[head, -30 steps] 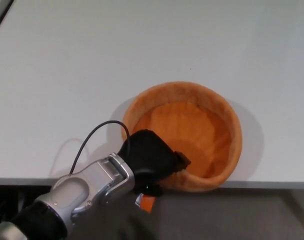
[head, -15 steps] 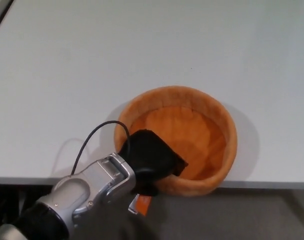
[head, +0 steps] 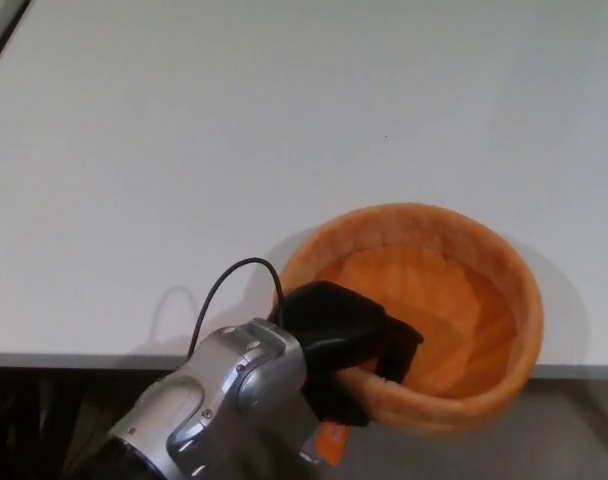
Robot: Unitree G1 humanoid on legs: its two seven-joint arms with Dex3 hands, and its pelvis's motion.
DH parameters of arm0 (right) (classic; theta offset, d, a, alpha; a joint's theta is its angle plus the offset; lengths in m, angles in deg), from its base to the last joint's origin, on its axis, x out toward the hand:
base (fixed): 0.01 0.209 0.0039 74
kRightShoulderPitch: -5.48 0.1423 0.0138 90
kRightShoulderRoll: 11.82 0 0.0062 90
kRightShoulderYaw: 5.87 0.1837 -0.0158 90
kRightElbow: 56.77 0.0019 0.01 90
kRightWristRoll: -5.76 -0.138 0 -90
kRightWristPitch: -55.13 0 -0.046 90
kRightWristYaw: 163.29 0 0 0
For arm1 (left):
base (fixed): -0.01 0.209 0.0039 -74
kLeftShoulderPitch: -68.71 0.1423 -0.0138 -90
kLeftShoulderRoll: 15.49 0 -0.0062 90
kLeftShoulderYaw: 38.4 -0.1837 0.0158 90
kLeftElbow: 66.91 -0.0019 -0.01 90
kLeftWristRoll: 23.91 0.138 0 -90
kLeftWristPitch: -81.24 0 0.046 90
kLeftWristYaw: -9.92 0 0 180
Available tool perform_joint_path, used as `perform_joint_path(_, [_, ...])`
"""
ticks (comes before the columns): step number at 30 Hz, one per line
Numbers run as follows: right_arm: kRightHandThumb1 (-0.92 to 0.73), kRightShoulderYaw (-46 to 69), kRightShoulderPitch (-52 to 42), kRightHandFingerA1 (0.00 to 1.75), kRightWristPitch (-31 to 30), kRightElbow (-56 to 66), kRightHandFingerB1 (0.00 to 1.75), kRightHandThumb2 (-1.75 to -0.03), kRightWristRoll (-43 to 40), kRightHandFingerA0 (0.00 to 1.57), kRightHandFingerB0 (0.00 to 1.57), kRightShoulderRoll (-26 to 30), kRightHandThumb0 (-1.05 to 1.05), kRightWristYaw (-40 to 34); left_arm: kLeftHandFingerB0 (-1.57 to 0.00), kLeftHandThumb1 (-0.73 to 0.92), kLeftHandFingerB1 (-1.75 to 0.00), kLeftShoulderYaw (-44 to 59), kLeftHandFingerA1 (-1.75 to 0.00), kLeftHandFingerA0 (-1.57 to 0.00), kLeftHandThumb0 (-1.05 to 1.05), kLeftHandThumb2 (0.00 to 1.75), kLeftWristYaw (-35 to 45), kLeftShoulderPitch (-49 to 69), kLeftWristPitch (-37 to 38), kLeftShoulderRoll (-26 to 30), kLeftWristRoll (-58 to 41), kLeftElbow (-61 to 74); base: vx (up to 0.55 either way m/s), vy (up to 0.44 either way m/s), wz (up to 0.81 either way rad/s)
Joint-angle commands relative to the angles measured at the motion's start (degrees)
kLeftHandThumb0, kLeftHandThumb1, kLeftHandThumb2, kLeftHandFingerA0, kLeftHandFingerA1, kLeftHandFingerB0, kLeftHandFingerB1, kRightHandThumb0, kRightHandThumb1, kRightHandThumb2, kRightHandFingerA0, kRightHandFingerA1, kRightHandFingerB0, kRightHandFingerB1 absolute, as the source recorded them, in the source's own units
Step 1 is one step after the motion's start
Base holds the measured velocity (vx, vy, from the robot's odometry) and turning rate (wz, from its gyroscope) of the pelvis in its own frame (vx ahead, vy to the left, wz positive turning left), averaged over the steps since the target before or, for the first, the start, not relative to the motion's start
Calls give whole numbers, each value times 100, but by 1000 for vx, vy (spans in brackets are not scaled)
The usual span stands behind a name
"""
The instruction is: A soft plate is kept in the center of the table close to the robot and the robot uses its left hand to pick up the plate, turns it upside down and places it back on the table
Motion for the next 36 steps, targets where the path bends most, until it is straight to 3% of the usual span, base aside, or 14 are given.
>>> perform_joint_path(1, [-92,8,-15,41,-28,-51,33,-70,55,55,39,96,-81,24,-82,49,-175,620,-175,-93,-37,75,2293,193,-1146,-402,-2434,555,0,0,0])
perform_joint_path(8, [-92,13,-14,40,-97,-51,32,-69,-18,53,37,134,-80,100,-81,46,-175,793,-175,-96,-38,78,2496,127,-1449,-777,-2869,869,0,0,0])
perform_joint_path(9, [-73,12,-15,54,-132,-33,47,-109,-53,43,28,132,-76,120,-81,44,-175,874,-175,-98,-39,81,2488,112,-1464,-892,-3024,893,0,0,0])
perform_joint_path(10, [-92,10,-15,41,-139,-29,32,-69,-62,52,36,133,-80,130,-80,44,-175,953,-175,-99,-38,82,2521,110,-1586,-987,-3159,935,0,0,0])
perform_joint_path(15, [-91,16,-12,40,-145,-49,32,-68,-24,53,36,133,-80,89,-81,35,-175,1444,-175,-103,-37,92,2696,131,-2615,-1565,-3996,1227,0,0,0])
perform_joint_path(16, [-89,18,-10,41,-225,-7,32,-67,-51,54,35,116,-81,67,-111,28,-138,1637,-148,-129,-39,99,2665,187,-2844,-1800,-4304,1271,0,0,0])
perform_joint_path(19, [-89,6,-5,42,-237,23,33,-67,-67,52,31,113,-83,83,-85,31,-175,2240,-175,-100,-25,96,2590,176,-3980,-2459,-5173,1389,0,0,0])
perform_joint_path(27, [-92,-43,-20,42,-47,134,35,-71,390,51,26,232,-83,-114,-82,39,-175,3044,-175,-99,-34,87,2182,-15,-4408,-3354,-6082,1548,0,0,0])
perform_joint_path(28, [-77,-45,-20,48,-66,148,41,-87,398,48,23,239,-90,-115,-111,31,-139,3163,-145,-125,-43,95,2079,-36,-4399,-3475,-6203,1554,0,0,0])
perform_joint_path(30, [-92,-28,-5,42,-80,116,34,-69,339,53,26,244,-84,-75,-114,28,-140,3417,-146,-126,-41,93,1825,-67,-4471,-3728,-6439,1570,0,0,0])
perform_joint_path(32, [-92,-21,-7,41,-103,83,33,-68,280,53,26,230,-84,-43,-84,35,-175,3751,-175,-101,-28,84,1675,-137,-4561,-3960,-6890,1504,0,0,0])
perform_joint_path(33, [-77,-19,15,53,-142,25,46,-110,224,45,21,219,-88,-14,-114,30,-141,3960,-147,-127,-41,93,1400,-149,-4349,-4168,-7226,1471,0,0,0])
perform_joint_path(35, [-73,-6,-6,54,-222,75,46,-109,169,47,21,190,-84,-25,-84,37,-175,4140,-175,-101,-31,83,1043,-137,-4095,-4396,-7553,1466,0,0,0])
perform_joint_path(36, [-88,-3,-8,41,-305,87,32,-67,103,52,28,172,-82,-9,-84,42,-175,4218,-175,-103,-35,81,840,-116,-3927,-4504,-7675,1482,0,0,0])
